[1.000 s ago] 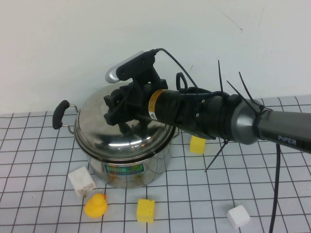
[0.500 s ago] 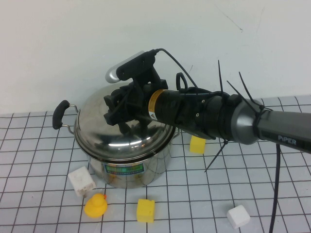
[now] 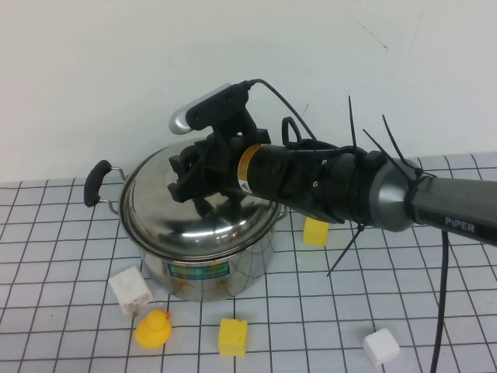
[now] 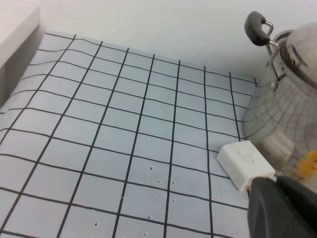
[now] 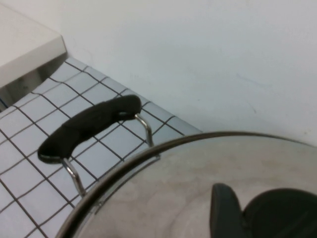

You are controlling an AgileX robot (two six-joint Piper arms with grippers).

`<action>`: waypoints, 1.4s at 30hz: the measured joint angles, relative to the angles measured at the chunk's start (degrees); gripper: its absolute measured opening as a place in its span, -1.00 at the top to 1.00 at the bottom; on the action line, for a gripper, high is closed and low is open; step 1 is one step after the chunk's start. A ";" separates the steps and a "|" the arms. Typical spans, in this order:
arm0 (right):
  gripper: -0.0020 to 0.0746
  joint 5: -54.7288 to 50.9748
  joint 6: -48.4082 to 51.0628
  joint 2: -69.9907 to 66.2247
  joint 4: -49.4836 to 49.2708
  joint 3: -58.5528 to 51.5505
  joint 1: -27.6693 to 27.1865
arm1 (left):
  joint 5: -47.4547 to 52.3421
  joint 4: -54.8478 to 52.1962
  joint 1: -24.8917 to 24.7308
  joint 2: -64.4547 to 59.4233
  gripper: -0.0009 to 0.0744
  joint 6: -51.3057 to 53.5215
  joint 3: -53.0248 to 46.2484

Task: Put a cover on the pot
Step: Place the pot lid on the pot

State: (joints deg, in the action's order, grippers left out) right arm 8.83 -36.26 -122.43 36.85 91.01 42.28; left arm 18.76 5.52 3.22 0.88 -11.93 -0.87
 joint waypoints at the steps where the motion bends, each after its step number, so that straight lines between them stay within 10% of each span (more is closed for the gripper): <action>1: 0.05 -0.22 0.00 0.12 0.11 0.00 0.00 | 0.00 0.00 0.00 0.00 0.98 0.00 0.00; 36: 0.05 1.36 0.00 0.21 0.24 -0.56 0.00 | 0.00 0.00 0.00 0.00 0.98 0.17 0.00; 42: -0.29 1.83 -0.91 0.11 0.24 -0.56 0.00 | 0.00 0.00 0.00 0.00 0.98 0.17 0.00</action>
State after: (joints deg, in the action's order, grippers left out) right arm 10.66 -37.17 -122.32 37.09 90.45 42.28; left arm 18.76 5.52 3.22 0.88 -11.76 -0.87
